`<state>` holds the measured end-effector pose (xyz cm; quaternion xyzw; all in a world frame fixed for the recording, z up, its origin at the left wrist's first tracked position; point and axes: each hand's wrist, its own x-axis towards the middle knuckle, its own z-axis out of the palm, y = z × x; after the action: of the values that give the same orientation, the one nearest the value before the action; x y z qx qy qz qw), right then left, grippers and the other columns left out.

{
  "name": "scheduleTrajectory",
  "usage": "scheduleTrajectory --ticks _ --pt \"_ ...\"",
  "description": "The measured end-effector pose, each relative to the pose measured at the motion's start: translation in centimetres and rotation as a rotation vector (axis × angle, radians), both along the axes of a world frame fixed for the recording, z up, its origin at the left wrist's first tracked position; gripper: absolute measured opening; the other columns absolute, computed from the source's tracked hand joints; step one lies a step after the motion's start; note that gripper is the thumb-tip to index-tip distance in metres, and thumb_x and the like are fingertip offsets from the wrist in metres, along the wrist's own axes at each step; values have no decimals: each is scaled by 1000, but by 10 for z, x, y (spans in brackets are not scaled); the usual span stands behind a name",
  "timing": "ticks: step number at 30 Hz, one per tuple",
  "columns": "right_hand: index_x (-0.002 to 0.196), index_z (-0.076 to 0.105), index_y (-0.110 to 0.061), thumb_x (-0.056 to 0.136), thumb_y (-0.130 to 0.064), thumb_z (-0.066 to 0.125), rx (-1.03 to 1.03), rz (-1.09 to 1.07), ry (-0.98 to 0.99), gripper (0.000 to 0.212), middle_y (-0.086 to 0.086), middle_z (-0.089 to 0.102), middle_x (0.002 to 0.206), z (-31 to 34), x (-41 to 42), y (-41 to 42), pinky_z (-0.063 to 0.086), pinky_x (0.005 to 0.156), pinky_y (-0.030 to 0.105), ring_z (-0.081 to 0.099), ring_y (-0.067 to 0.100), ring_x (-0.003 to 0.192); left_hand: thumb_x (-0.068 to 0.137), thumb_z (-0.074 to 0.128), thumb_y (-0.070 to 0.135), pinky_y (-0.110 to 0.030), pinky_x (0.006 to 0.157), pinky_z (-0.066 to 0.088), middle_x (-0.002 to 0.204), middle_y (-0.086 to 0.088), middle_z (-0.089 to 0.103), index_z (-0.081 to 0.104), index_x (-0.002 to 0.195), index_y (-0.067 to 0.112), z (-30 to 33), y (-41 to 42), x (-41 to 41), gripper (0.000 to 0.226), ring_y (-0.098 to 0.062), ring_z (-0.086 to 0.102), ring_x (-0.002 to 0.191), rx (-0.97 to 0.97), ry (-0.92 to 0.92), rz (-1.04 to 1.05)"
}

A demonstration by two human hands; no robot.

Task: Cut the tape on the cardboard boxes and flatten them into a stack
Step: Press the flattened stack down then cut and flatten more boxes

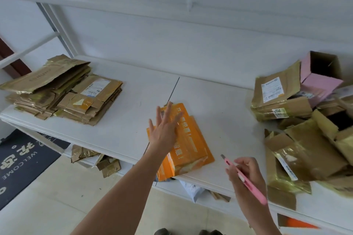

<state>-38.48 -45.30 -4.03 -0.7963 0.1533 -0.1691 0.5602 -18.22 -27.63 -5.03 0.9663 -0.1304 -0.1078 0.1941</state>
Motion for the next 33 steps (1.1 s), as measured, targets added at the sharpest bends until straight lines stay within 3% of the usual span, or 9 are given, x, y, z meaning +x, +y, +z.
scheduleTrajectory --ticks 2,6,10,13,19,23,26,30,33 --pt "86 58 -24 91 -13 66 18 -36 -35 14 7 60 69 1 -1 -3 49 59 45 57 29 63 104 39 20 -58 114 24 163 13 -17 12 152 49 3 -3 -1 62 -27 -26 147 44 61 -64" --pt "88 59 -11 92 -15 63 120 -113 -93 7 4 67 76 -4 0 -4 54 70 41 65 25 74 105 33 33 -55 106 39 165 10 -6 16 154 41 17 -9 -4 53 -30 -17 150 110 106 -66" --pt "89 61 -12 93 -16 61 174 -196 -130 6 6 68 77 -11 2 -6 56 71 40 67 22 76 105 24 38 -55 116 26 163 -12 10 21 155 27 25 -27 -20 52 -41 17 146 237 32 -69" --pt "92 62 -12 95 -16 59 229 -231 -160 6 8 67 76 -11 6 -11 56 69 32 65 21 73 105 23 37 -53 117 19 156 -20 23 23 154 14 27 -45 -41 55 -37 41 134 301 -28 -2" --pt "96 58 -8 97 -16 58 470 -322 -167 8 7 64 76 -15 18 -23 57 73 36 64 20 75 78 44 84 -46 98 46 154 -15 28 24 153 26 37 -47 -38 96 -41 40 134 410 38 -80" --pt "103 55 -16 99 -22 54 344 -395 -136 6 -8 67 85 -21 21 0 56 68 40 63 6 73 80 40 83 -53 114 27 161 -16 10 9 157 27 34 -39 -41 100 -44 17 144 408 37 -160" --pt "106 49 -12 102 -15 48 275 -353 -183 6 -17 64 81 -16 30 19 49 54 19 60 -1 64 82 42 80 -52 113 28 158 -14 15 12 157 26 33 -37 -50 97 -45 19 141 361 36 -115" --pt "106 50 -17 102 -23 50 281 -309 -148 8 -5 64 83 -9 67 9 53 63 28 64 8 73 78 48 81 -46 108 33 146 -14 29 36 144 15 42 -36 -49 94 -41 30 134 373 -1 -30" --pt "104 51 -13 102 -24 51 348 -277 -135 11 9 65 92 -7 89 -1 55 69 35 66 21 82 74 41 86 -47 116 24 148 -15 25 37 141 9 34 -28 -36 103 -37 23 139 346 -67 -73"
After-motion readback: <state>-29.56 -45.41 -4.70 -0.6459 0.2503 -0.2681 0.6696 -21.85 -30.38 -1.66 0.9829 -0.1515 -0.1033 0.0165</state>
